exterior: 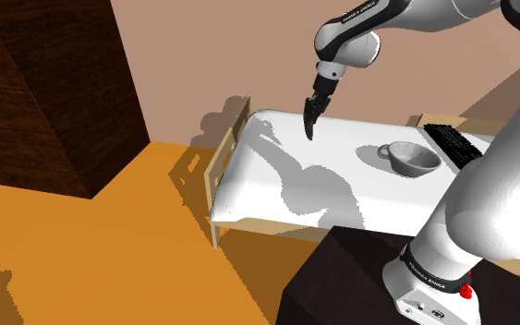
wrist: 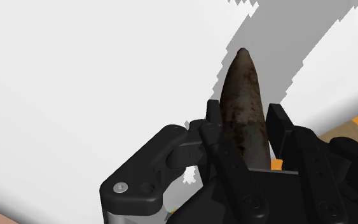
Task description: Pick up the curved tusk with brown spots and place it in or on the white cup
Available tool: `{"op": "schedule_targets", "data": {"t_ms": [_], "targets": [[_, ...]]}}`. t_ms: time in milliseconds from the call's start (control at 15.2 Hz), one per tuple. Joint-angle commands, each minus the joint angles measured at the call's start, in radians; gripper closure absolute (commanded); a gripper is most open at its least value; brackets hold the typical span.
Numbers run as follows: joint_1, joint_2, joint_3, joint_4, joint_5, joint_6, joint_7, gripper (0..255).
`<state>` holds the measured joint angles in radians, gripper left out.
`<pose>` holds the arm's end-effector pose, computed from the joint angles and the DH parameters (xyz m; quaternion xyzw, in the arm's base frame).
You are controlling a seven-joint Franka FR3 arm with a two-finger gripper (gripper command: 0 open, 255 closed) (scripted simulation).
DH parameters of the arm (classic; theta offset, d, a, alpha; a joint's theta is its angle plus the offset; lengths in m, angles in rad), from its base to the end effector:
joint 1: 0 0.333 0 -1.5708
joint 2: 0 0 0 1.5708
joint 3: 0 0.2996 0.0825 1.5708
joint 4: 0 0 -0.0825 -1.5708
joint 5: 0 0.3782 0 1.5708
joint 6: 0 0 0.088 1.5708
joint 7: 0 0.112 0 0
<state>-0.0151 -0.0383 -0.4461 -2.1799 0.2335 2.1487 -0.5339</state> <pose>0.4731 -0.2242 0.3885 -0.9940 0.0272 -0.0515 0.0925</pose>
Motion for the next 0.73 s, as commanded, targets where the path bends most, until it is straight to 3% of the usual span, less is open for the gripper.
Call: {"op": "schedule_targets", "data": {"t_ms": [0,660], "targets": [[-0.021,-0.043,-0.020,-0.042,-0.024,-0.003,-0.029,255],[-0.148,-0.223,-0.131,-0.187,-0.155,-0.043,-0.175,255]]}}
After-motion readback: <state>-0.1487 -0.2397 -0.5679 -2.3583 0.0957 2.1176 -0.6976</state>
